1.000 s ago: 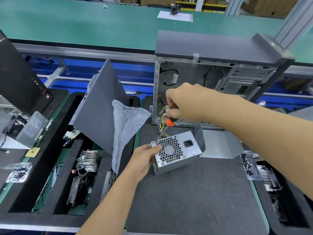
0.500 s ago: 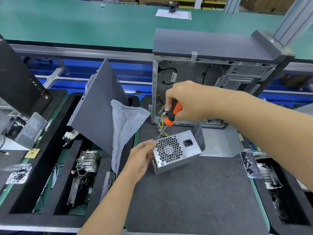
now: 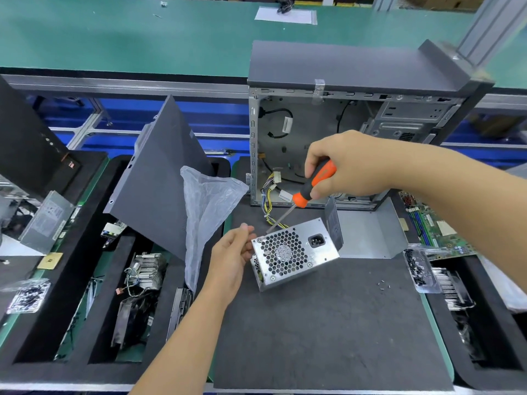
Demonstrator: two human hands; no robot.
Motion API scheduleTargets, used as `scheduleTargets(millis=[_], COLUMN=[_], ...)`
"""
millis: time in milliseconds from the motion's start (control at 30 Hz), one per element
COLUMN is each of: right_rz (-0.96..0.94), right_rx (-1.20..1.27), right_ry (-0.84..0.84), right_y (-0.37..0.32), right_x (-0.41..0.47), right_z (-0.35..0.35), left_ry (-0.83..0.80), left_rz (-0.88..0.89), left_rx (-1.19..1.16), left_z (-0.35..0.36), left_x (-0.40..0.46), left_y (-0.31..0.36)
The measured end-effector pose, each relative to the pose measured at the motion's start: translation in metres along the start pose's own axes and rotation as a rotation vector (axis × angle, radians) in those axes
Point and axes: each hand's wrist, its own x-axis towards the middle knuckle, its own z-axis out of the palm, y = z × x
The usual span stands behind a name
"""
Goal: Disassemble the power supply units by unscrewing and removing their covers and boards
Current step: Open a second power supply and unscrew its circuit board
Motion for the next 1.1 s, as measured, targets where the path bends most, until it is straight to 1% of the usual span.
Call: scheduleTargets(millis=[67, 167, 267, 400, 467, 533, 600, 667, 733, 800, 833, 900, 1000, 1100], right_rz=[0.016, 0.028, 0.039, 0.047, 0.049, 0.047, 0.047, 0.050, 0.052, 0.051, 0.051, 0.054, 0.067, 0.072], right_rx=[0.019, 0.025, 0.024, 0.045, 0.059, 0.064, 0.072, 0.079, 0.088, 0.104, 0.112, 0.128, 0.137, 0.143], right_ry=[0.015, 0.026, 0.032, 0.059, 0.068, 0.076, 0.082, 0.084, 0.093, 0.104, 0.107, 0.108, 0.106, 0.107], right_y=[0.006, 0.013, 0.020, 0.025, 0.027, 0.029, 0.030, 0.031, 0.031, 0.032, 0.032, 0.033, 0.035, 0.037], right_x=[-0.001, -0.001, -0.001, -0.002, -0.002, -0.003, -0.004, -0.006, -0.007, -0.009, -0.011, -0.012, -0.014, -0.015], right_z=[0.000, 0.001, 0.003, 0.005, 0.005, 0.005, 0.006, 0.006, 0.007, 0.007, 0.007, 0.008, 0.010, 0.014], left_ry=[-0.032, -0.062, -0.045, -0.020, 0.000, 0.017, 0.032, 0.086, 0.180, 0.221, 0.224, 0.232, 0.220, 0.143], left_rz=[0.060, 0.171, 0.247, 0.426, 0.469, 0.463, 0.425, 0.372, 0.260, 0.064, -0.038, -0.194, -0.313, -0.366], left_rx=[0.078, 0.257, 0.396, 0.504, 0.563, 0.612, 0.622, 0.522, 0.274, -0.011, -0.118, -0.241, -0.314, -0.209], left_z=[-0.001, -0.005, -0.006, -0.002, -0.001, 0.000, 0.001, 0.002, 0.002, -0.001, -0.003, -0.007, -0.010, -0.007], left_x=[-0.003, -0.003, -0.004, -0.007, -0.007, -0.006, -0.004, -0.003, 0.001, 0.005, 0.006, 0.006, 0.003, -0.002], left_y=[0.000, 0.001, 0.003, 0.004, 0.004, 0.003, 0.003, 0.002, 0.001, 0.001, 0.000, -0.003, -0.009, -0.011])
